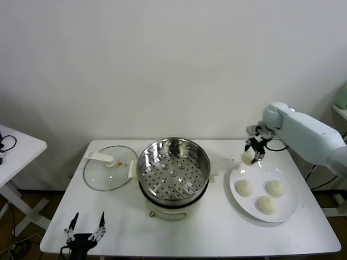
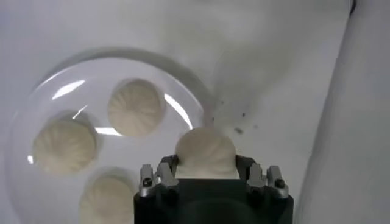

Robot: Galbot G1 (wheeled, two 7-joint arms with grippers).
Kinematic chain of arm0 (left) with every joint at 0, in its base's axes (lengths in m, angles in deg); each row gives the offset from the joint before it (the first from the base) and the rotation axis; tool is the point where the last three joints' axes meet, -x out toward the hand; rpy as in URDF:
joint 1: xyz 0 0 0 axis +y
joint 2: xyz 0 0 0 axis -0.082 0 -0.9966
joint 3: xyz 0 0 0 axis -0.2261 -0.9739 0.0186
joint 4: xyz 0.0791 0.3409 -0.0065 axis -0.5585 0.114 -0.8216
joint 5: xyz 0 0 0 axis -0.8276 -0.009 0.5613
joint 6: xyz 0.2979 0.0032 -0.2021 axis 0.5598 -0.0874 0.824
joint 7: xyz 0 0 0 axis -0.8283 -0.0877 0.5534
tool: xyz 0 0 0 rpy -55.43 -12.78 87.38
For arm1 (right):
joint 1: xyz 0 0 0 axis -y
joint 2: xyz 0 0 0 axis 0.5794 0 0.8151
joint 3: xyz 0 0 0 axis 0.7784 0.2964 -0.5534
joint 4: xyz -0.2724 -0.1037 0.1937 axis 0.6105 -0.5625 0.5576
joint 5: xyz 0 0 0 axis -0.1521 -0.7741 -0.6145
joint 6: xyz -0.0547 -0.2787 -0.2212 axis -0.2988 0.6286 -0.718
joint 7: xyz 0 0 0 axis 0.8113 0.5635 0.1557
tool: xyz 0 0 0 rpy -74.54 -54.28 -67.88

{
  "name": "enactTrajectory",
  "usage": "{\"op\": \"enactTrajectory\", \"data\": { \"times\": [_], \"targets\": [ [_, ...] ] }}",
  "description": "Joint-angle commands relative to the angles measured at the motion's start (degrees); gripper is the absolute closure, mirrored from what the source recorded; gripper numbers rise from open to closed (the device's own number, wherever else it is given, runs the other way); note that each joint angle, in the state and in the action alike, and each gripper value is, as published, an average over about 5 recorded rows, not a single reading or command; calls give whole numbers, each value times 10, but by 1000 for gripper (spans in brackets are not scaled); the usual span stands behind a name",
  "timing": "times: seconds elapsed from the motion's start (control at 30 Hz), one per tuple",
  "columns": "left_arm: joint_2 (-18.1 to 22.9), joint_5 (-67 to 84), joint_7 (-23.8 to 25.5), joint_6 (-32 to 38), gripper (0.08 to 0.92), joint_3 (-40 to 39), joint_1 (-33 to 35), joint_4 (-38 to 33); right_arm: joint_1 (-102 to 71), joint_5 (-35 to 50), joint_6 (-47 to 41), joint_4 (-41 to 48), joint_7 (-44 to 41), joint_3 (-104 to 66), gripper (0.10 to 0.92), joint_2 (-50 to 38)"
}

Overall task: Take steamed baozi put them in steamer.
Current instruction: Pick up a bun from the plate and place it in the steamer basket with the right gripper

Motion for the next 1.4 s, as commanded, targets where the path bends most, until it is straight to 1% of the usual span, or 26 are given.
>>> {"op": "enactTrajectory", "data": {
  "times": [0.03, 0.2, 0.3, 0.47, 0.6, 0.8, 1.0, 1.17, 1.4],
  "targets": [
    [1, -1, 0, 0, 177, -1, 1, 0, 166, 100, 23, -132, -5, 137, 381, -12],
    [2, -2, -1, 1, 177, -3, 0, 0, 230, 151, 25, -188, -7, 160, 381, 21],
    [2, -3, -1, 1, 177, -4, 0, -1, 243, 170, 25, -196, -6, 163, 381, 53],
    [2, -3, -1, 2, 177, -4, -2, 0, 253, 153, 66, -203, 4, 170, 381, 118],
    [2, -2, -2, 2, 177, -2, -3, 0, 253, 124, 105, -219, 23, 170, 381, 175],
    [1, 0, -4, 4, 177, -1, 0, -3, 213, 39, 172, -209, 56, 148, 380, 230],
    [0, -1, -10, 6, 177, -1, 2, -4, 147, -60, 242, -152, 82, 135, 381, 253],
    [1, -2, -11, 8, 177, -1, 1, 0, 95, -124, 277, -109, 93, 124, 380, 263],
    [2, -3, -12, 10, 177, 0, -1, 5, 49, -164, 297, -42, 94, 106, 381, 288]
  ]
}}
